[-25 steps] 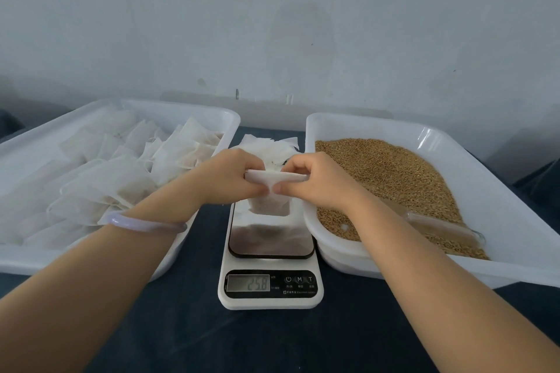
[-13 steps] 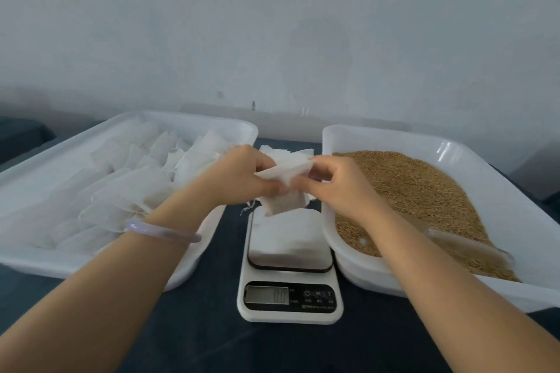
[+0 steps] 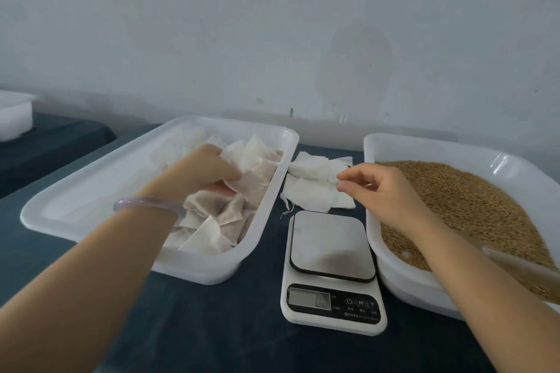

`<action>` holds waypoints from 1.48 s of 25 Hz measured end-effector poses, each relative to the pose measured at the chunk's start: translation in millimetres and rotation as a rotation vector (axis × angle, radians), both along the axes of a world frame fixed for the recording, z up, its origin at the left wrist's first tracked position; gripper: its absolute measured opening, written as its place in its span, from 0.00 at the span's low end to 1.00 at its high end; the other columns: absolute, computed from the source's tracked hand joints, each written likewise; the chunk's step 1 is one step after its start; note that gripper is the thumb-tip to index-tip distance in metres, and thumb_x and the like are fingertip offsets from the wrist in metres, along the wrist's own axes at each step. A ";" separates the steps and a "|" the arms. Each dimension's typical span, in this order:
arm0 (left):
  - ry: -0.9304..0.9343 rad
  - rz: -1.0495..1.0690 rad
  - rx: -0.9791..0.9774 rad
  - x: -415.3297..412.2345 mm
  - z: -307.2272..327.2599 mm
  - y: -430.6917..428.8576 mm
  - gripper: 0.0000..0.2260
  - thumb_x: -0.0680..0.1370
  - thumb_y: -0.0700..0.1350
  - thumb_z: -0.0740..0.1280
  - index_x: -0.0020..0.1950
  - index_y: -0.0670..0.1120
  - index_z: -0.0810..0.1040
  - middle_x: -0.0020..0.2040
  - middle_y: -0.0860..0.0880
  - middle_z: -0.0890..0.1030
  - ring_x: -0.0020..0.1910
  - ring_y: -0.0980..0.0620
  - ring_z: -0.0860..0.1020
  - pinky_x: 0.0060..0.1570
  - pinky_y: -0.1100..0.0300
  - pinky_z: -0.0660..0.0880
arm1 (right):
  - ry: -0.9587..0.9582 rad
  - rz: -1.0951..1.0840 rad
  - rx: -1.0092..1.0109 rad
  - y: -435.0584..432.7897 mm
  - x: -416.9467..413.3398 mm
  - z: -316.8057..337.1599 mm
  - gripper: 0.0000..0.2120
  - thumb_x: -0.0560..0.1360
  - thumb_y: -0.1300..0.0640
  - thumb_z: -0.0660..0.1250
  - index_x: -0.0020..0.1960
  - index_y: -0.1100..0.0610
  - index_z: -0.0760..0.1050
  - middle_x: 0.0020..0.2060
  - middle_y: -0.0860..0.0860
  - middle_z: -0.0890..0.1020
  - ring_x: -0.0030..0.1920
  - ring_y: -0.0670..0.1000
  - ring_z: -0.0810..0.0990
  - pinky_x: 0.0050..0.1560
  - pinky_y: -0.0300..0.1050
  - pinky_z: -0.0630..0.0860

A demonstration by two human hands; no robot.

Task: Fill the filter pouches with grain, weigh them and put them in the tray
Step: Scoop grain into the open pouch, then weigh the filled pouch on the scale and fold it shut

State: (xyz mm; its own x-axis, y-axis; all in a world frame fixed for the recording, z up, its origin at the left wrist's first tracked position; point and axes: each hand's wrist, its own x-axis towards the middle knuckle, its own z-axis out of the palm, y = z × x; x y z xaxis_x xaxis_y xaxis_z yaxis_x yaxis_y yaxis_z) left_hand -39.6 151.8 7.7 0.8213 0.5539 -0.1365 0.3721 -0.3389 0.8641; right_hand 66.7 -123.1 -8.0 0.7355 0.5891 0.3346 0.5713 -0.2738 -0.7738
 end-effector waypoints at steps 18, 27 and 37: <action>0.382 -0.374 0.900 12.3 -9.4 -41.6 0.12 0.81 0.42 0.58 0.62 0.44 0.74 0.51 0.46 0.79 0.43 0.49 0.75 0.20 0.75 0.64 | 0.025 0.013 -0.033 -0.9 -0.5 -0.9 0.05 0.74 0.58 0.69 0.46 0.48 0.80 0.39 0.43 0.84 0.42 0.38 0.81 0.42 0.26 0.73; 0.064 -0.302 1.075 83.5 8.8 -97.6 0.13 0.77 0.35 0.57 0.58 0.44 0.75 0.56 0.44 0.78 0.57 0.44 0.76 0.49 0.58 0.68 | -0.021 -0.075 0.078 2.2 -2.9 1.3 0.05 0.75 0.59 0.68 0.48 0.51 0.80 0.39 0.44 0.83 0.41 0.40 0.80 0.43 0.31 0.74; 0.441 -0.146 0.983 159.0 -56.1 -107.5 0.12 0.78 0.37 0.61 0.61 0.40 0.74 0.60 0.42 0.77 0.59 0.43 0.77 0.49 0.57 0.73 | -0.027 -0.228 0.249 -2.5 14.6 -4.5 0.05 0.75 0.57 0.66 0.48 0.48 0.78 0.35 0.45 0.83 0.39 0.40 0.79 0.39 0.28 0.70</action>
